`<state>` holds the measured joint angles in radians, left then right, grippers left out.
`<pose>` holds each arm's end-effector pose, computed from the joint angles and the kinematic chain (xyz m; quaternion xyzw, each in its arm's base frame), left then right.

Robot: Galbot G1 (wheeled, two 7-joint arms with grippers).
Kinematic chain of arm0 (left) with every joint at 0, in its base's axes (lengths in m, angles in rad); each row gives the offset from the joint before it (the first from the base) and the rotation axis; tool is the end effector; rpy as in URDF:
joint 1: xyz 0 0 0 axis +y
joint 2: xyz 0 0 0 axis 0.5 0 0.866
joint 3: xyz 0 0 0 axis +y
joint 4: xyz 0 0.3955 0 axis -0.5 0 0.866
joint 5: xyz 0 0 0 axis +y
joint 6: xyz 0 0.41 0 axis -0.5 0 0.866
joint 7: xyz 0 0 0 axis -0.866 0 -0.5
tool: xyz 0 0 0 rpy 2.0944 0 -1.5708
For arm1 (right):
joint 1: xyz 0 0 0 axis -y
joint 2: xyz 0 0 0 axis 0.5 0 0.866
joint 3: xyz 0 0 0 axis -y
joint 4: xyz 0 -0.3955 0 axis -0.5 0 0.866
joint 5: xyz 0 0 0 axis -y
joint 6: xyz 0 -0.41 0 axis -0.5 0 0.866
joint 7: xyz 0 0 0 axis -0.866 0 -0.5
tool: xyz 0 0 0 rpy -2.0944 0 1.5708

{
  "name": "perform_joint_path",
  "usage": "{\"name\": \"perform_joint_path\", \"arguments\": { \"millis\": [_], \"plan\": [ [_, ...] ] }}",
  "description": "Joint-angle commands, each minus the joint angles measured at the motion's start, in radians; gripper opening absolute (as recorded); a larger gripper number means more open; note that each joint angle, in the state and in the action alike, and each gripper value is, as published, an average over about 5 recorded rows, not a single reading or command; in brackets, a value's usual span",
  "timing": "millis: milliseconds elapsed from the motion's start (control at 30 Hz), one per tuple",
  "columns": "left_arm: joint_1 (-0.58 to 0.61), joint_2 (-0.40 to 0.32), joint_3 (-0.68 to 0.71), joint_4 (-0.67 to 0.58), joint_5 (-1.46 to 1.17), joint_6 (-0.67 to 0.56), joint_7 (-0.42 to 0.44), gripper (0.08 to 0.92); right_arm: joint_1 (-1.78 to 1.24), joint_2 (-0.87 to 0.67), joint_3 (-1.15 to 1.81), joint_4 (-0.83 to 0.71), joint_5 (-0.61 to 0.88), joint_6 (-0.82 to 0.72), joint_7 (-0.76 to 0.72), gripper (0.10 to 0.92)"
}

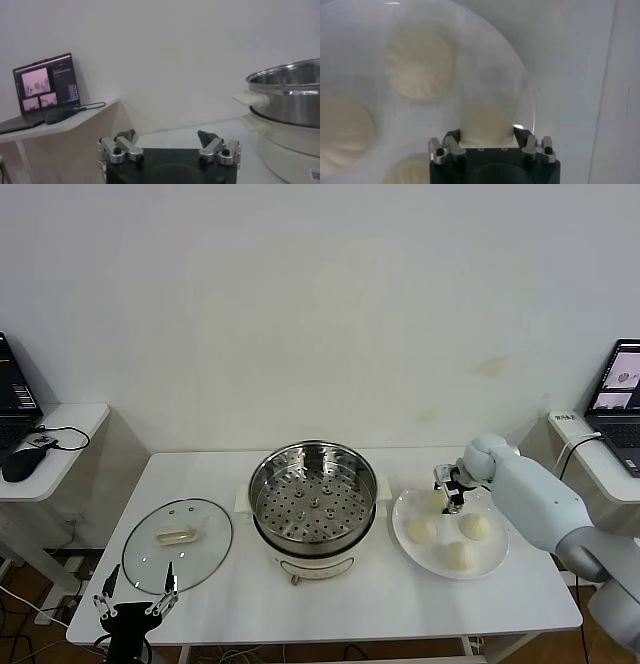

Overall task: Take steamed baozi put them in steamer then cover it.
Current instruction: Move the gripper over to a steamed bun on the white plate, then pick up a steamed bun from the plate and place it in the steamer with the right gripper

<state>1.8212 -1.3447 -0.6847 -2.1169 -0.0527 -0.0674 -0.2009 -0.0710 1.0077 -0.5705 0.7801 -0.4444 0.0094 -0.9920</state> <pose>0.1317 0.0957 -0.3600 0.0926 -0.9869 -0.1182 0.0588 0.6686 -0.1500 -0.2924 0.4599 -0.5377 0.6048 0.3654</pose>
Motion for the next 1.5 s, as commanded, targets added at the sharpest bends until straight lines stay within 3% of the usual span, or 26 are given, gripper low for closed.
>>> {"name": "perform_joint_path", "arguments": {
  "millis": [33, 300, 667, 1100, 1300, 1500],
  "plan": [
    [0.001, 0.0, 0.001, -0.002, -0.001, 0.0, -0.001, 0.823, 0.006, -0.009, -0.014, 0.011, 0.016, -0.003, -0.009, 0.599],
    [0.0, 0.001, 0.007, -0.003, -0.001, 0.002, 0.001, 0.823, 0.09, -0.131, -0.122, 0.192, 0.164, -0.028, -0.038, 0.58],
    [-0.008, 0.01, 0.015, -0.009, -0.012, 0.007, 0.005, 0.823, 0.5, -0.279, -0.406, 0.47, 0.452, -0.053, -0.053, 0.594],
    [-0.01, 0.029, 0.011, -0.014, -0.042, 0.006, 0.006, 0.823, 0.83, -0.021, -0.673, 0.592, 0.698, -0.018, 0.024, 0.602],
    [-0.013, 0.034, -0.009, -0.022, -0.054, 0.005, 0.008, 0.823, 0.788, 0.133, -0.713, 0.55, 0.676, 0.058, 0.065, 0.602],
    [-0.025, 0.029, -0.015, -0.027, -0.056, 0.008, 0.012, 0.823, 0.707, 0.192, -0.735, 0.518, 0.564, 0.144, 0.086, 0.602]
  ]
}}
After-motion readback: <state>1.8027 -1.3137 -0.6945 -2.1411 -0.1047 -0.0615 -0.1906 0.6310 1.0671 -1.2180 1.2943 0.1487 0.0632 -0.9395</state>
